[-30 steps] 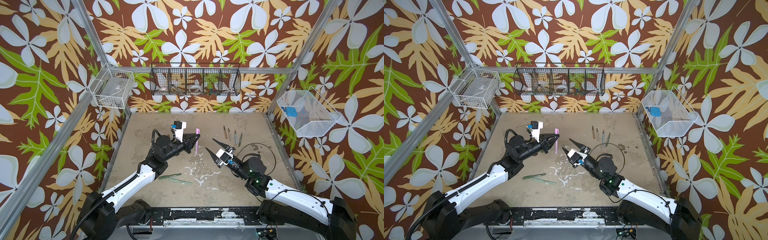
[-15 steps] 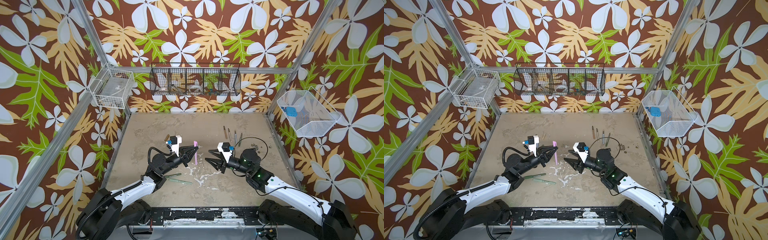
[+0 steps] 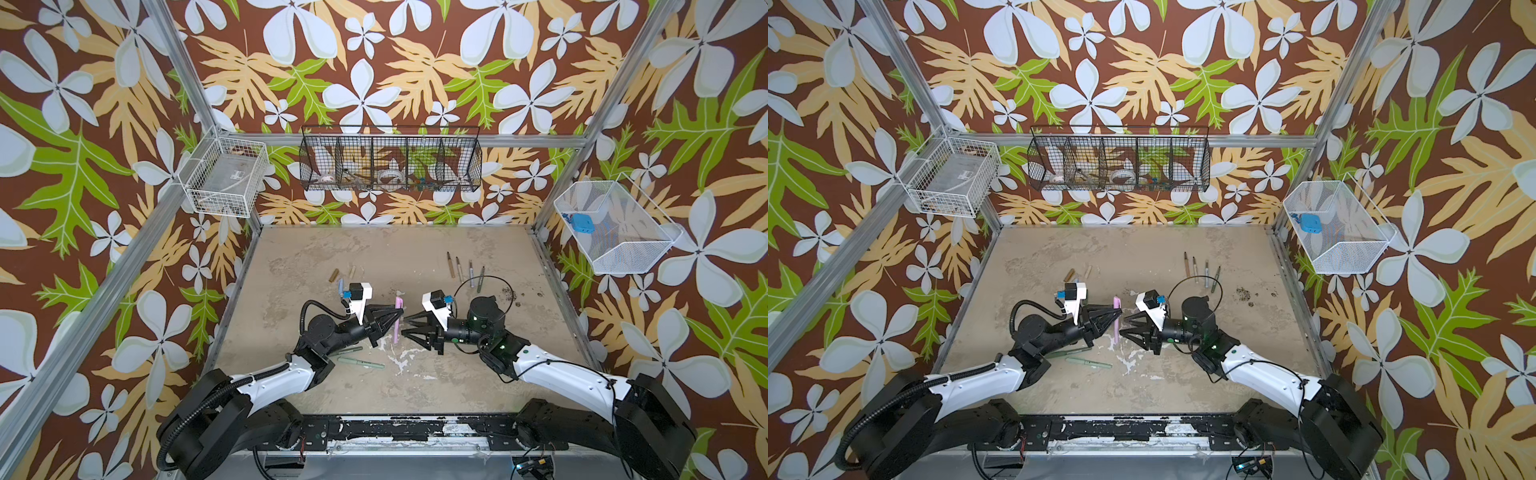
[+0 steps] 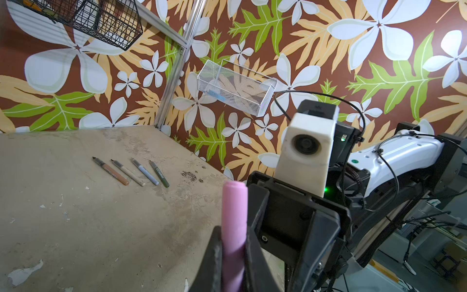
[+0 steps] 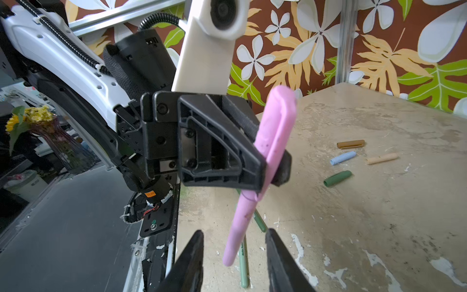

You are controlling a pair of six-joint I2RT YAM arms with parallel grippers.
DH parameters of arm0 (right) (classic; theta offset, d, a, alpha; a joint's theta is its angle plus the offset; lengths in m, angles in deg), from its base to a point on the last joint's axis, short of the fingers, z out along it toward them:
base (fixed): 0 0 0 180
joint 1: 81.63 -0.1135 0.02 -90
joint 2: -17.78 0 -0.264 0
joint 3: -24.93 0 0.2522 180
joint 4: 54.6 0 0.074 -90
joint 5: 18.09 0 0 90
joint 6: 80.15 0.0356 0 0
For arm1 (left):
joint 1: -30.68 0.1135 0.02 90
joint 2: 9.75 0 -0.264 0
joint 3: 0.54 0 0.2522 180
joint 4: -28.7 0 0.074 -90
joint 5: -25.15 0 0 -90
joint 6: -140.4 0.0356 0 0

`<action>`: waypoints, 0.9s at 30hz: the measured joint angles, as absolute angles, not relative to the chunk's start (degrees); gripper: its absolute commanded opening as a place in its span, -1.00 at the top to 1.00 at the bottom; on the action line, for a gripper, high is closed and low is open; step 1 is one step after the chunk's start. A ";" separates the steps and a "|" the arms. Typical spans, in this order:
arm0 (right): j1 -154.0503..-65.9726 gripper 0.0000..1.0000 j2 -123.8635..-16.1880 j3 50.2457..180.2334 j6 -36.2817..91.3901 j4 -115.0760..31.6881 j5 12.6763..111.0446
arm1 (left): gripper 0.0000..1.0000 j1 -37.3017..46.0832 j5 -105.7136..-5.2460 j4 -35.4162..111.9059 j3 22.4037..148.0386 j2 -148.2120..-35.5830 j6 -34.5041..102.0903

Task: Open the pen caps
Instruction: 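Bring the right gripper to the pink pen's cap end held by the left gripper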

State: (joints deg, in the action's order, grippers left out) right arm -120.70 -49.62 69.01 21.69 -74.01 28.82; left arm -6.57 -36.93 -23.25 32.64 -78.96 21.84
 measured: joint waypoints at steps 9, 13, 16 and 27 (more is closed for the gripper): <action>-120.70 0.25 -53.45 68.14 26.28 -80.63 27.29 | 1.00 -7.25 -34.37 -25.28 32.82 -80.52 21.89; -120.70 0.31 -54.52 67.92 27.64 -82.95 26.75 | 1.00 -7.34 -33.78 -25.43 32.82 -80.23 22.02; -120.70 0.38 -54.63 67.64 27.92 -84.61 25.83 | 1.00 -7.54 -33.43 -25.46 32.82 -80.15 22.04; -120.68 0.57 -58.19 67.09 32.33 -91.34 21.98 | 1.00 -7.78 -33.28 -27.14 32.71 -80.87 22.22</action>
State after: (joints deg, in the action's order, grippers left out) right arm -120.68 -58.19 67.09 32.33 -91.34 21.98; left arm -7.78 -33.28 -27.14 32.71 -80.87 22.22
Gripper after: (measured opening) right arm 0.215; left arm 0.137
